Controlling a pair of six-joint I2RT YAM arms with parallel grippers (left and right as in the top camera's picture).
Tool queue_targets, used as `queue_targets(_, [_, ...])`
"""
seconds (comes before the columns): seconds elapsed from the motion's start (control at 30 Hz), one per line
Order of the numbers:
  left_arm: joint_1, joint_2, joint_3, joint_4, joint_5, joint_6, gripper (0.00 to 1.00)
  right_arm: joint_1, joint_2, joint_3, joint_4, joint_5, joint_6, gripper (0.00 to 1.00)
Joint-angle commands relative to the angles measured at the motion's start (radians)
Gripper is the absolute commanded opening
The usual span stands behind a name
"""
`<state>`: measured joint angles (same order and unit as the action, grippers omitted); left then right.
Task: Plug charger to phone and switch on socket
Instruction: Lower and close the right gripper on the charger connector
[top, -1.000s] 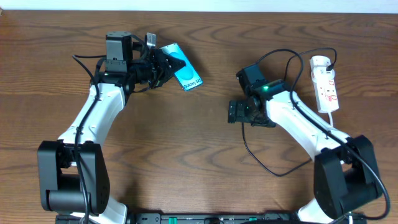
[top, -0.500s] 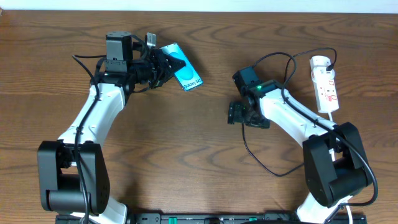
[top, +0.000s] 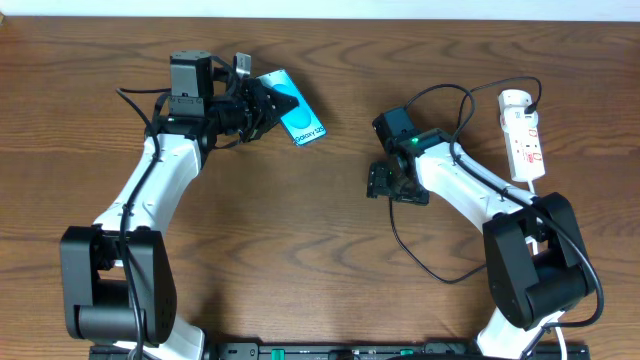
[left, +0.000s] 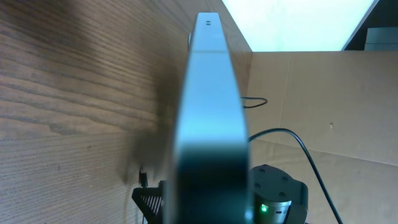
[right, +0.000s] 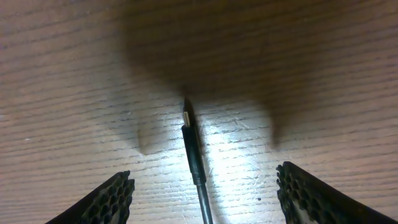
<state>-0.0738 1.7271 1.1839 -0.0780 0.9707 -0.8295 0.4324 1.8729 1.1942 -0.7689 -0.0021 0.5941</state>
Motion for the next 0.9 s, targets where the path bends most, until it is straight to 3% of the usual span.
queue_targets(0.0, [-0.002,0.001,-0.005,0.008,0.024,0.025,0.07,0.008,0.013,0.001,0.007,0.03,-0.008,0.74])
queue_targets(0.6, [-0.002,0.002,-0.005,0.008,0.024,0.025,0.08,0.015,0.076,0.001,0.033,0.026,-0.013,0.65])
queue_targets(0.87, [-0.002,0.002,-0.005,0.008,0.024,0.025,0.07,0.036,0.077,0.001,0.044,0.026,-0.024,0.48])
